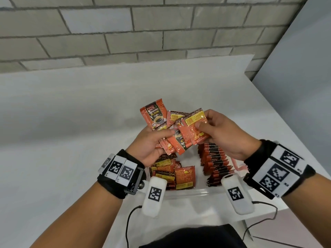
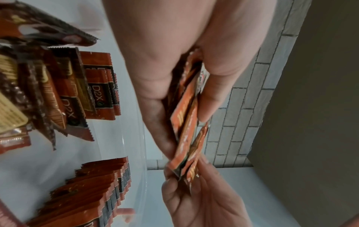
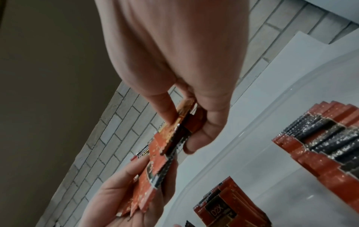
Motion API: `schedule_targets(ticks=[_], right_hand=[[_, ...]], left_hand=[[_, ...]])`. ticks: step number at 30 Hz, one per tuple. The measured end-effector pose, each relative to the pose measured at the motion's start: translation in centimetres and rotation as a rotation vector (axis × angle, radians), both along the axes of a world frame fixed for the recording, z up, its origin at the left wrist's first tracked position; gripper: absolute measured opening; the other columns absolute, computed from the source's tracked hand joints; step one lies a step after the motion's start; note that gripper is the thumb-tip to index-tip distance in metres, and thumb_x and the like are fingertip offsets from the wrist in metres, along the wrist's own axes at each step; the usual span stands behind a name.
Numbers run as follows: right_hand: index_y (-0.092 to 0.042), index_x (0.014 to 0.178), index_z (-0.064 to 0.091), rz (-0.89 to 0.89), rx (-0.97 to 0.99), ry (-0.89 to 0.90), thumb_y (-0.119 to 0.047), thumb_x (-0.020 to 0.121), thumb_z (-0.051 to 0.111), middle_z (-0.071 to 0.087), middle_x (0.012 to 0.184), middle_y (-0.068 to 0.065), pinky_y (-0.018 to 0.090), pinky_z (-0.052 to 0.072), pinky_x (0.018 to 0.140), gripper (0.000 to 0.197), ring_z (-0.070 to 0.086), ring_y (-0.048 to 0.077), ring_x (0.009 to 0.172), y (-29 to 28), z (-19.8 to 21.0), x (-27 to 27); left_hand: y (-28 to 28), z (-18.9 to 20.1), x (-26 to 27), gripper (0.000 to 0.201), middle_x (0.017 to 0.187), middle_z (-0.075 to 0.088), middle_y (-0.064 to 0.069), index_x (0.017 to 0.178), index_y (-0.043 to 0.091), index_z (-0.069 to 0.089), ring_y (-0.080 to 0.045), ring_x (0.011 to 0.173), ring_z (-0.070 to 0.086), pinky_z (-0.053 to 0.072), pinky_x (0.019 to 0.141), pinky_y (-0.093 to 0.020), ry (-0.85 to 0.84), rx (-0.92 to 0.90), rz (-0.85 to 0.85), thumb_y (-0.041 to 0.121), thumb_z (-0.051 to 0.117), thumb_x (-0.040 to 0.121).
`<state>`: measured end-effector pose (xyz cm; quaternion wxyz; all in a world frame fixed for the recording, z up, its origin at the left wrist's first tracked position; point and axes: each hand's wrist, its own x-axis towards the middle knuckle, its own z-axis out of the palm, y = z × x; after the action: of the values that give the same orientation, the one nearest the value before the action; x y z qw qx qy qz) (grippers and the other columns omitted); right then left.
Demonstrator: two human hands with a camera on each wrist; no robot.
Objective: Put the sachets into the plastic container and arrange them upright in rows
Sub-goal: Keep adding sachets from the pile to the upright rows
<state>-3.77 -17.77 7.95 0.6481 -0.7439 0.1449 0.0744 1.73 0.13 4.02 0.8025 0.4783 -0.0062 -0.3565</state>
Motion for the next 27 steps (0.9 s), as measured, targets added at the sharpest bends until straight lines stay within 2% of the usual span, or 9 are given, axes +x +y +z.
schedule_targets(ticks=[5,8,10,14,16,19,22,24,27], right_hand=[[-0.012,0.100,0.052,0.022,0.016,0.008,-0.008,0.094,0.054,0.069,0.096,0.014,0.035,0.058,0.076,0.008,0.068,0.023,0.084,0.0,-0.1,-0.4],[-0.013,0.098,0.053,0.001,0.050,0.012,-0.007,0.093,0.055,0.070,0.090,0.011,0.030,0.058,0.069,0.008,0.068,0.020,0.078,-0.2,-0.1,-0.4],[-0.013,0.098,0.053,-0.029,0.093,0.023,-0.006,0.093,0.055,0.069,0.089,0.009,0.029,0.055,0.067,0.009,0.066,0.019,0.077,-0.4,-0.1,-0.2],[-0.013,0.105,0.054,-0.145,0.272,0.022,-0.005,0.093,0.053,0.068,0.097,0.008,0.038,0.055,0.081,0.015,0.065,0.019,0.083,-1.0,-0.4,0.1],[-0.011,0.111,0.055,-0.164,0.340,0.021,-0.003,0.093,0.051,0.068,0.102,0.009,0.039,0.055,0.084,0.020,0.066,0.020,0.088,-0.9,-0.5,0.2],[-0.010,0.111,0.059,-0.121,0.312,0.064,-0.004,0.095,0.049,0.068,0.106,0.009,0.036,0.056,0.086,0.019,0.066,0.019,0.093,-0.4,-0.6,0.2],[-0.009,0.109,0.060,-0.128,0.256,0.093,-0.005,0.094,0.051,0.068,0.108,0.011,0.035,0.057,0.082,0.017,0.066,0.020,0.094,-0.1,-0.6,0.3],[-0.010,0.106,0.059,-0.160,0.240,0.080,-0.003,0.093,0.054,0.069,0.104,0.012,0.033,0.058,0.077,0.015,0.067,0.020,0.088,-0.2,-0.6,0.4],[-0.010,0.107,0.058,-0.167,0.227,0.042,-0.001,0.092,0.053,0.069,0.097,0.009,0.035,0.056,0.079,0.018,0.066,0.018,0.082,-0.5,-0.4,0.4]], left_hand=[[-0.1,0.1,-0.1,0.043,0.101,0.073,-0.007,0.116,0.009,0.059,-0.021,0.091,0.070,0.059,0.075,-0.038,-0.005,-0.014,0.041,0.009,0.063,0.073],[-0.3,0.1,0.0,0.036,0.103,0.072,-0.009,0.111,0.012,0.062,-0.023,0.090,0.070,0.056,0.080,-0.042,0.069,-0.064,0.058,0.013,0.062,0.074],[-0.3,0.1,0.2,0.031,0.100,0.072,-0.010,0.106,0.011,0.063,-0.024,0.088,0.070,0.057,0.076,-0.044,0.107,-0.084,0.079,0.011,0.060,0.075],[-0.1,0.1,0.3,0.027,0.104,0.071,-0.017,0.107,0.007,0.057,-0.033,0.091,0.069,0.056,0.073,-0.055,0.119,-0.090,0.055,0.005,0.057,0.080],[0.0,0.2,0.3,0.026,0.105,0.071,-0.015,0.110,0.009,0.058,-0.031,0.091,0.070,0.056,0.074,-0.054,0.065,-0.044,0.028,0.004,0.056,0.084],[-0.2,0.3,0.2,0.030,0.102,0.073,-0.010,0.111,0.013,0.060,-0.027,0.089,0.071,0.058,0.072,-0.048,-0.028,0.022,-0.011,0.009,0.060,0.082],[-0.5,0.3,0.1,0.031,0.101,0.073,-0.008,0.108,0.016,0.061,-0.028,0.090,0.070,0.057,0.073,-0.049,-0.047,0.031,-0.024,0.018,0.063,0.076],[-0.5,0.4,0.1,0.030,0.101,0.073,-0.010,0.105,0.015,0.062,-0.031,0.091,0.070,0.056,0.074,-0.051,-0.003,0.005,-0.015,0.022,0.063,0.076],[-0.3,0.3,0.3,0.021,0.102,0.072,-0.013,0.106,0.013,0.061,-0.034,0.088,0.069,0.056,0.069,-0.053,0.115,-0.052,-0.012,0.023,0.053,0.089]])
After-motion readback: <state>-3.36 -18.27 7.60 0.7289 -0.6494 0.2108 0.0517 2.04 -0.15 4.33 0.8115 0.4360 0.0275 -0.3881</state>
